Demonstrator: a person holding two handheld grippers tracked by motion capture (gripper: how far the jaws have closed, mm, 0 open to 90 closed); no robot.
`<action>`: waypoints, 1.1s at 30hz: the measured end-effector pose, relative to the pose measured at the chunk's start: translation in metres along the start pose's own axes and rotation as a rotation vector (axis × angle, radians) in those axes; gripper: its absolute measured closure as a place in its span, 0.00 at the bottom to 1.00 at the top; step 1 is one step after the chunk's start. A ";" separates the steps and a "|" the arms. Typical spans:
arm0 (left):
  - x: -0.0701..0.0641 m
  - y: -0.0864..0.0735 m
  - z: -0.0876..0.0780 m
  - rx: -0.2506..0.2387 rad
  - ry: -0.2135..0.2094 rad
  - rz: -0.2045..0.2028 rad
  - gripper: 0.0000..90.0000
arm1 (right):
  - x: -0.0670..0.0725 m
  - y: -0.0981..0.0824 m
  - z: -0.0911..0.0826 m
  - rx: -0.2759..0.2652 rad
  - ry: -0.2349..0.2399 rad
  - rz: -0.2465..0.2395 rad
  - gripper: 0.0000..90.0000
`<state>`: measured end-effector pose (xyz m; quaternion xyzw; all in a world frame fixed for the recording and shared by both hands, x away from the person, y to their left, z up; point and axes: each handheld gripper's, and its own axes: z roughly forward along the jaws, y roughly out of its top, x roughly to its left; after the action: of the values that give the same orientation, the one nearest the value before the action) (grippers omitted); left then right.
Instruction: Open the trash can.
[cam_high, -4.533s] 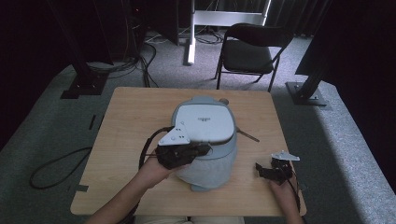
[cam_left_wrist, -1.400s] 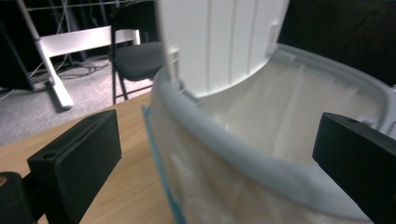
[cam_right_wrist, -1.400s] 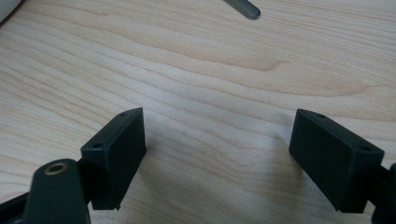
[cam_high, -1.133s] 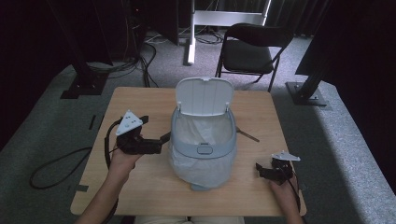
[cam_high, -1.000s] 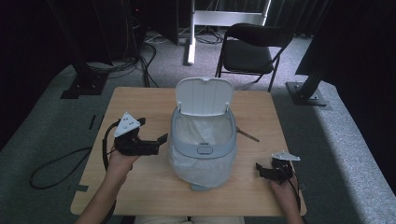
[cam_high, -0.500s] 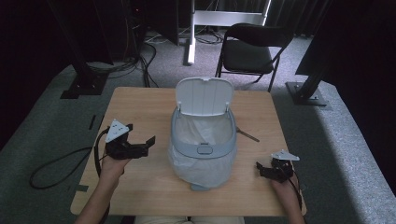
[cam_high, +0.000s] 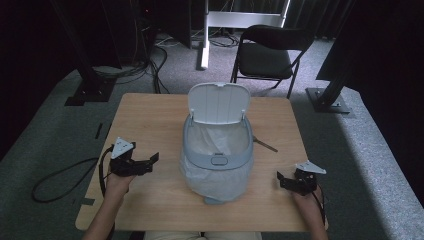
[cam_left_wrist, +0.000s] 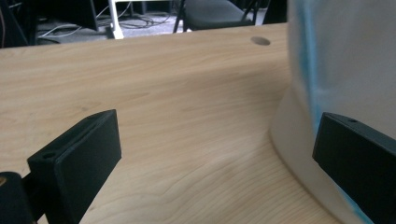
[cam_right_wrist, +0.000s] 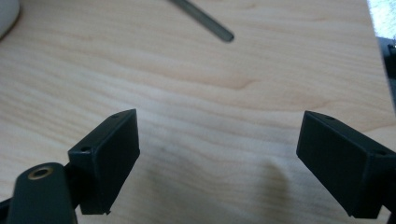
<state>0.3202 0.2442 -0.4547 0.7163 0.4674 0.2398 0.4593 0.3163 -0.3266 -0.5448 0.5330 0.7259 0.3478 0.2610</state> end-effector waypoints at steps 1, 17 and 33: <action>0.002 -0.002 0.001 0.006 0.005 0.000 0.01 | -0.001 0.000 0.000 -0.005 0.006 0.016 0.14; 0.032 -0.042 0.006 0.044 0.060 -0.063 0.01 | 0.002 0.016 0.013 0.040 0.082 0.013 0.13; 0.048 -0.067 0.015 0.134 0.143 -0.118 0.01 | 0.000 0.044 0.033 -0.004 0.104 0.024 0.15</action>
<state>0.3229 0.2897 -0.5248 0.6977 0.5551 0.2313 0.3893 0.3667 -0.3104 -0.5311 0.5223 0.7312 0.3798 0.2196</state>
